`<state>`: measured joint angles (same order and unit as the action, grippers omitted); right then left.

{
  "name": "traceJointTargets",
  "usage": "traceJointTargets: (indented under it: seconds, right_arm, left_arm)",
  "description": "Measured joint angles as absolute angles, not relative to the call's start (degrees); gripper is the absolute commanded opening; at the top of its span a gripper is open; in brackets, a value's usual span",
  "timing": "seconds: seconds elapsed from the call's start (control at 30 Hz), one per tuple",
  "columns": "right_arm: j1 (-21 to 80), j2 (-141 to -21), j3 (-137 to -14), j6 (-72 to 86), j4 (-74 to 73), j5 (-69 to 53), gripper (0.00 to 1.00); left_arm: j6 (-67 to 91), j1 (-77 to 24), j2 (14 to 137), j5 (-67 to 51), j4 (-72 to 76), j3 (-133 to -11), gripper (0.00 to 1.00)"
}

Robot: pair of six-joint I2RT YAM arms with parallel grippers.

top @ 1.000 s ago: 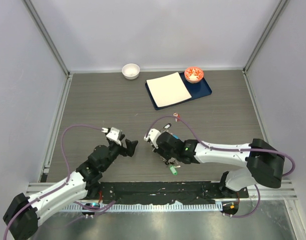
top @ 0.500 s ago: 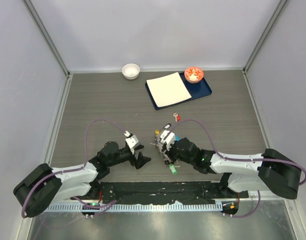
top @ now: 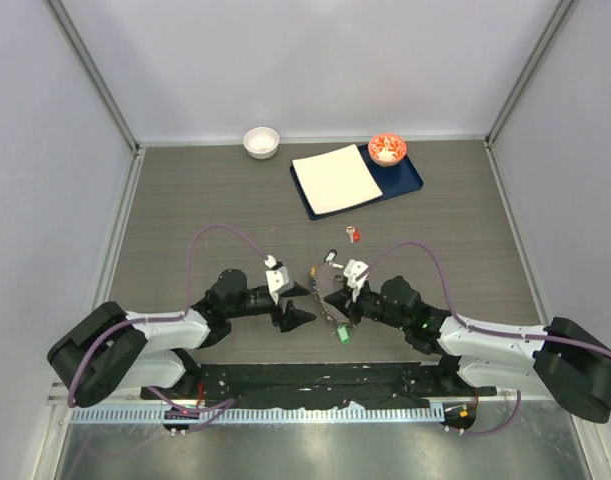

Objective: Put the keys on the keyring

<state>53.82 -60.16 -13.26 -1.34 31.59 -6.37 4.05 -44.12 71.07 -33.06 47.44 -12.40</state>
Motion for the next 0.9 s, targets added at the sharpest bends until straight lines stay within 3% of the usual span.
traceJointTargets:
  seconds: [0.37, 0.5, 0.9]
  right_arm:
    - [53.76, -56.88, -13.15, -1.91, 32.32, -9.5, 0.01]
    - [53.76, -56.84, -13.15, -2.35, 32.27, -9.93, 0.01]
    - [53.49, -55.7, -13.02, -2.76, 31.64, -10.09, 0.01]
  left_arm:
    - [-0.49, -44.12, 72.25, -37.23, 47.7, -15.42, 0.46]
    - [-0.93, -44.12, 72.27, -37.67, 47.64, -16.58, 0.35]
    - [-2.0, -44.12, 73.34, -37.71, 44.73, -17.72, 0.28]
